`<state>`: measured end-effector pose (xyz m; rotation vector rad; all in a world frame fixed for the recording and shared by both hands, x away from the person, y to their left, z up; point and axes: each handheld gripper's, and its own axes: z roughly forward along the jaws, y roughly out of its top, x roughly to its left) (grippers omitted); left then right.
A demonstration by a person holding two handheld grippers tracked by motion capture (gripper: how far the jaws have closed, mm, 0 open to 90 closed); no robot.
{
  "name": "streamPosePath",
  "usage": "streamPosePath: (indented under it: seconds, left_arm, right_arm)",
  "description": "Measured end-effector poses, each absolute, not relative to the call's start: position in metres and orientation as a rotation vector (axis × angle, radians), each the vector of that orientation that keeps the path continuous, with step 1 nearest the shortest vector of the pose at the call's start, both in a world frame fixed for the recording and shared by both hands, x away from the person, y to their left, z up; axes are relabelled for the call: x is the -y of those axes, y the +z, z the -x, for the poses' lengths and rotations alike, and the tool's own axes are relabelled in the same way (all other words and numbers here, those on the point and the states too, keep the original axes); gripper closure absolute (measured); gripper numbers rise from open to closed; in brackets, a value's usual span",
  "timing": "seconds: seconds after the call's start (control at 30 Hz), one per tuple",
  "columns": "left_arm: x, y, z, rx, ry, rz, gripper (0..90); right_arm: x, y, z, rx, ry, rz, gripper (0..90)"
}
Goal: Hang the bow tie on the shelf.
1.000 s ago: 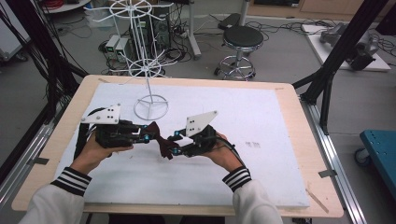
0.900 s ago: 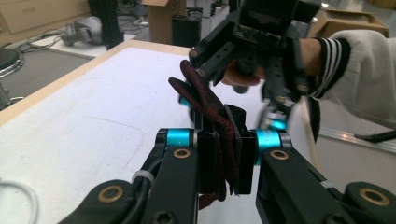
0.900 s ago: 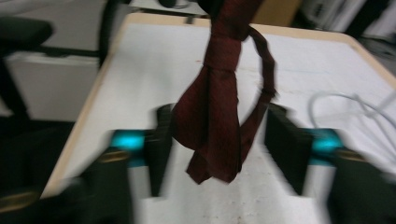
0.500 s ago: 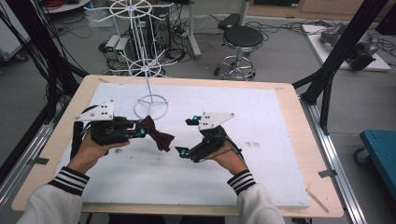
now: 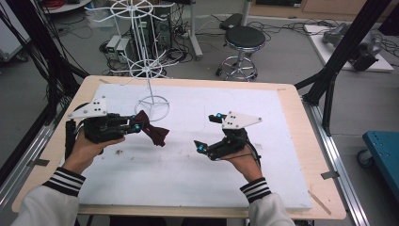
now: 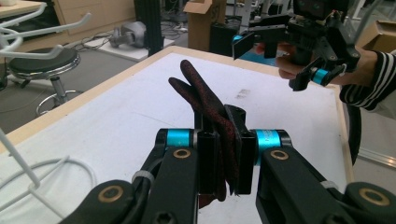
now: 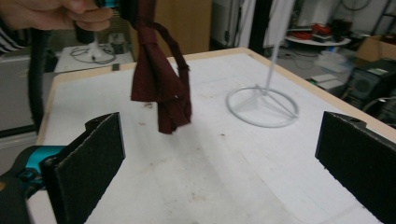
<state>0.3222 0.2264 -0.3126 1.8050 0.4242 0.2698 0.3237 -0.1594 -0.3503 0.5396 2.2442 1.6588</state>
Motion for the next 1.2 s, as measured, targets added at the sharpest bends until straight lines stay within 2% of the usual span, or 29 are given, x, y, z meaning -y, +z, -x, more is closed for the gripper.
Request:
streamPosePath:
  seconds: [0.7,1.2]
  left_arm:
    - [-0.24,-0.292,-0.33,-0.551,0.363,-1.79,83.6]
    - [-0.242,-0.272,-0.34,-0.646,0.399,-1.762,83.6]
  right_arm:
    - [0.233,-0.38,-0.296,-1.947,1.622,-0.797,0.7]
    - [0.256,-0.409,-0.281,-1.868,1.562,-0.868,0.7]
